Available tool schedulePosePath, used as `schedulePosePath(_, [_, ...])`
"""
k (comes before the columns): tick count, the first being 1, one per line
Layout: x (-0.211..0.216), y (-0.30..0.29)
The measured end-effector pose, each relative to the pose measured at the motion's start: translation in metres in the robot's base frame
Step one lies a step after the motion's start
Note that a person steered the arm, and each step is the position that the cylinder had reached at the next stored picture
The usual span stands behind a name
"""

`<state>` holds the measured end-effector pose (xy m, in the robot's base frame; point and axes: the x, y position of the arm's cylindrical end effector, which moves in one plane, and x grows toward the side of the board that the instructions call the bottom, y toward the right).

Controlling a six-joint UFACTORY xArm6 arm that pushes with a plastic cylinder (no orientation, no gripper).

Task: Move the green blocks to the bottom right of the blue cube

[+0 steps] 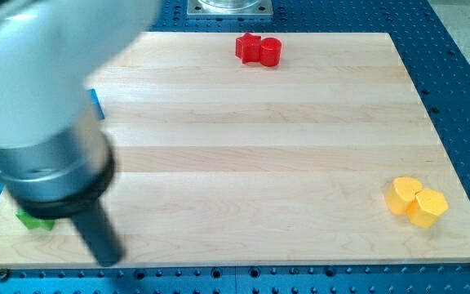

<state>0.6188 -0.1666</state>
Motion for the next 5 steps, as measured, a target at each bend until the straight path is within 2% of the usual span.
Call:
schedulePosePath(1, [0.0, -0.074])
schedulePosePath(2, [-0.017, -0.084])
schedulePosePath(5, [-0.153, -0.02])
